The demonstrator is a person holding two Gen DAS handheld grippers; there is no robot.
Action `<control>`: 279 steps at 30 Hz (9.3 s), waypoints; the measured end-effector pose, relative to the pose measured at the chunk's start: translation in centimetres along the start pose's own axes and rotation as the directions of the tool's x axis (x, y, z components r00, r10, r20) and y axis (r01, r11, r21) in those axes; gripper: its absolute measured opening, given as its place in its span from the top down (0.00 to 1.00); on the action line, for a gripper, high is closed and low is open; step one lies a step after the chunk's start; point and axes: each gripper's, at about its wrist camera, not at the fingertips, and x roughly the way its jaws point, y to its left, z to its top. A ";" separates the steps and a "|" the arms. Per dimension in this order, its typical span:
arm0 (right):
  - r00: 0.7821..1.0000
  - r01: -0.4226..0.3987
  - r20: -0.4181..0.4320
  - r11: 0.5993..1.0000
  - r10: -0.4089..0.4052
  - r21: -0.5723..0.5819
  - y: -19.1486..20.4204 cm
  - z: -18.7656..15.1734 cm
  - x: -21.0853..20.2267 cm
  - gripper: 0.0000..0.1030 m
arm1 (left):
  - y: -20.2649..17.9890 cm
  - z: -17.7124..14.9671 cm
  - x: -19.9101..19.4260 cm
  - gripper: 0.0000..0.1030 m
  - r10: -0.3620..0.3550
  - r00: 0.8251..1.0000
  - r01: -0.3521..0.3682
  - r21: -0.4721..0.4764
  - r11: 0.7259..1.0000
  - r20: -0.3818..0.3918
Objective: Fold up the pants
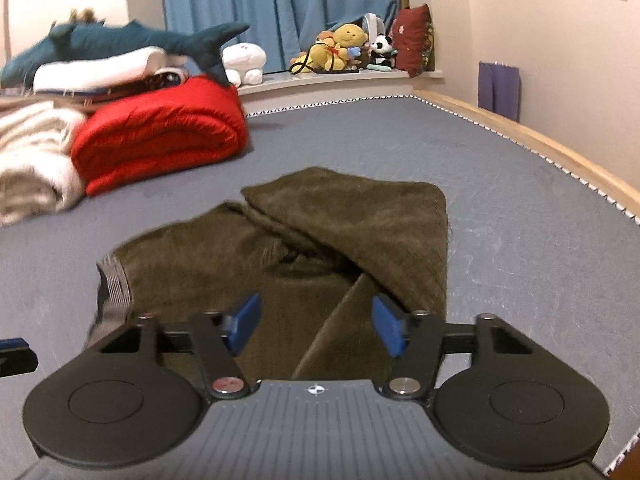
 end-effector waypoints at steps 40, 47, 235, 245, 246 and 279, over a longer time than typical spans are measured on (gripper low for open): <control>0.955 -0.128 -0.295 0.888 -0.009 -0.441 1.8 -4.0 7.4 0.93 | 11.7 -3.1 7.6 0.86 0.038 0.999 -0.044 -0.282 0.959 -0.025; 0.894 -0.419 -0.400 0.688 0.200 -0.593 7.0 -6.7 -0.4 0.94 | 18.0 -5.9 -0.8 0.88 0.076 0.984 -0.134 -0.391 0.911 -0.161; 0.944 0.327 -0.070 0.942 -0.323 0.075 -28.8 0.4 8.7 0.42 | -1.2 -6.8 9.8 0.41 0.030 0.950 0.001 0.099 0.995 -0.312; 0.998 -0.040 -0.052 0.933 0.022 -0.358 -6.9 1.9 11.6 0.37 | 0.9 -4.5 8.3 0.40 0.083 0.972 -0.079 0.029 0.996 -0.220; 0.997 -0.071 -0.067 0.926 0.050 -0.371 -5.1 1.9 12.0 0.37 | 1.1 -4.3 8.2 0.40 0.084 0.973 -0.081 0.022 0.996 -0.215; 0.954 -0.294 -0.118 0.937 0.275 -0.191 2.1 4.0 19.4 0.93 | 5.4 -4.6 7.6 0.35 0.122 0.970 -0.132 -0.030 0.991 -0.212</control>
